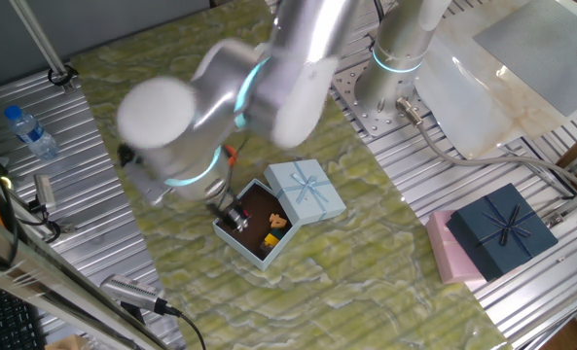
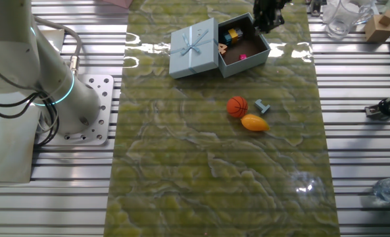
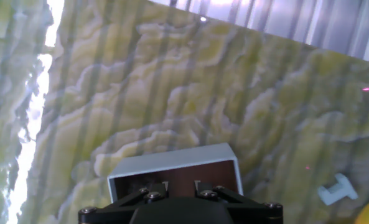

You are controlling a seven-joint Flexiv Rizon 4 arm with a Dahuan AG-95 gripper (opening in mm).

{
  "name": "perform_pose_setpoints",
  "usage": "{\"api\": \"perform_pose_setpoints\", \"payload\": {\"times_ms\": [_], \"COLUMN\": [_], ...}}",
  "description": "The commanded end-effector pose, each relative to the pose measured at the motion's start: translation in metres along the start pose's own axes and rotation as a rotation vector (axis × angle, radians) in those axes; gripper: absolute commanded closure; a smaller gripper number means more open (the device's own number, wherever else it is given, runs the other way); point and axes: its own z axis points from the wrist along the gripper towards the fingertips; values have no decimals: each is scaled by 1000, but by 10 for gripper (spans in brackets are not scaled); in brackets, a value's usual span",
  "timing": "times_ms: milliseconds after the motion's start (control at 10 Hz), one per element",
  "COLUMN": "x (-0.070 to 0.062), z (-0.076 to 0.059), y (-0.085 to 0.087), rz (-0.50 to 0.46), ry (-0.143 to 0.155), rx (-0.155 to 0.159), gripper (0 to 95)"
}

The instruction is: Take everything out of the gift box

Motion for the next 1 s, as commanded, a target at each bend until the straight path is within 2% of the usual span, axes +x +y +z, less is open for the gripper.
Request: {"api": "perform_pose_setpoints", "payload": {"times_ms": [100,500,700,900,1000], "x": [6,6,6,6,6], "z": [0,0,0,0,0], "y": [0,0,0,0,0], "rz": [10,20,-2,-33,-33], "ry": [-26,-61,-76,-113,-117], "rx": [13,44,48,52,54], "gripper": [760,760,760,760,760]}}
